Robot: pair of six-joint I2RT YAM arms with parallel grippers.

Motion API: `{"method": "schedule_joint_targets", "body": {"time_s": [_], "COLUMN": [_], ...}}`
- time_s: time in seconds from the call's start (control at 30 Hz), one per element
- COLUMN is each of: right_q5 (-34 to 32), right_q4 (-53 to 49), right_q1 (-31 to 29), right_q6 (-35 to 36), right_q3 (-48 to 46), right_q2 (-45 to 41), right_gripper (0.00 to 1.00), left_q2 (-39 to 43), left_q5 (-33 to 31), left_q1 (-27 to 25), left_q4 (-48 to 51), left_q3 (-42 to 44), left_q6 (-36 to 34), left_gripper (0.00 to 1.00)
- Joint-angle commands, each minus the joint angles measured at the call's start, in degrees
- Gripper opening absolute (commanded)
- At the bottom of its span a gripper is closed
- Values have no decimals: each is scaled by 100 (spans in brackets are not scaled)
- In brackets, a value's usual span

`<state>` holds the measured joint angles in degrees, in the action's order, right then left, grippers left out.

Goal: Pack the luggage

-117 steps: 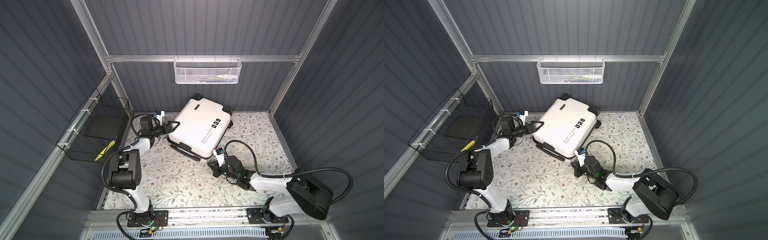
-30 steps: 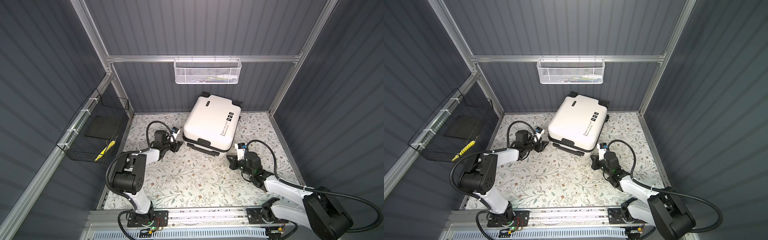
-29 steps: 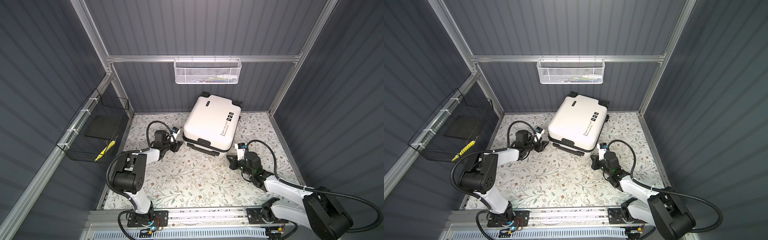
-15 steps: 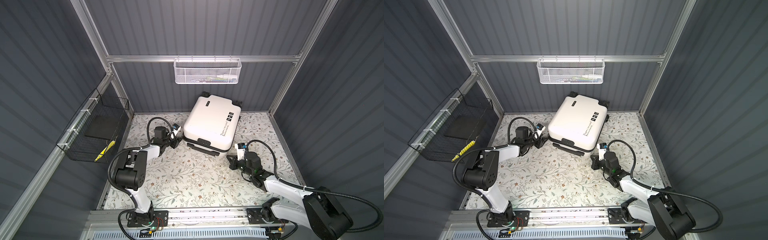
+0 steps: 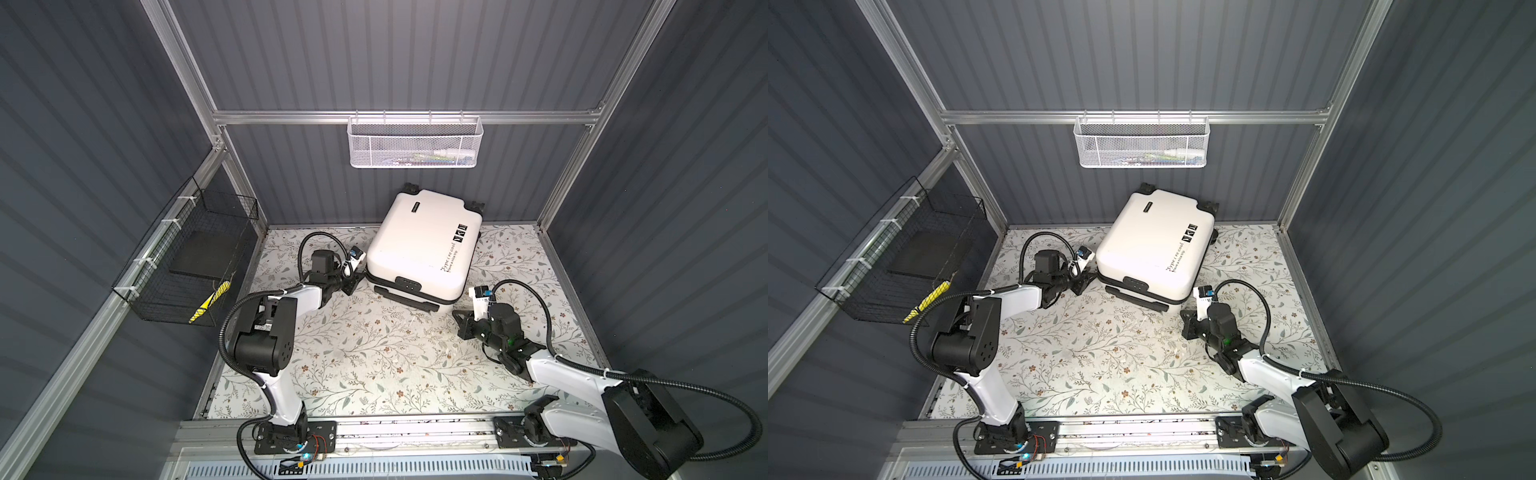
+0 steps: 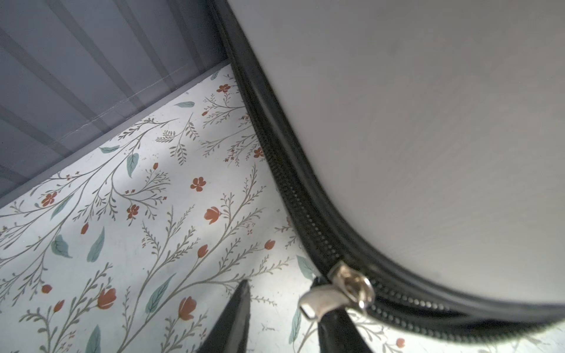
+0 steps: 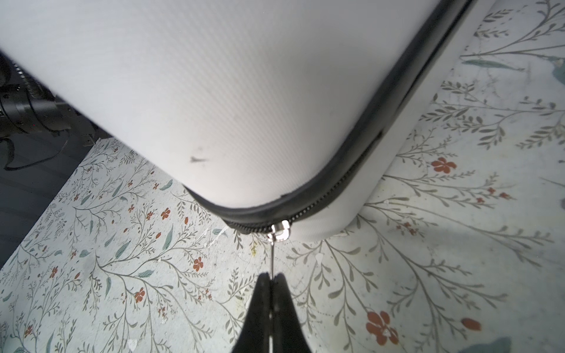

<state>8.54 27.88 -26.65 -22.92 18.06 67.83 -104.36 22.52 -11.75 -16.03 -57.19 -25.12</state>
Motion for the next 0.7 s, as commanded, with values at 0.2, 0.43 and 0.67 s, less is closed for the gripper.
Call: {"method": "schedule_joint_targets", "body": {"time_s": [0.2, 0.43, 0.67], "right_q5": [403, 434, 461], "right_q4": [-85, -92, -136], "right_q1": [-59, -59, -55], "right_q6": [99, 86, 94], "right_q3": [21, 47, 48], "right_q2": [46, 46, -17], "right_gripper": [0, 0, 0], "left_q2": [-76, -23, 147], "left_q5": [225, 235, 212], "left_q1": [-195, -240, -266], "left_q4": [187, 508, 845], "left_q3": [-332, -433, -431], "left_q6": [-242, -326, -346], "left_gripper": [23, 12, 0]}}
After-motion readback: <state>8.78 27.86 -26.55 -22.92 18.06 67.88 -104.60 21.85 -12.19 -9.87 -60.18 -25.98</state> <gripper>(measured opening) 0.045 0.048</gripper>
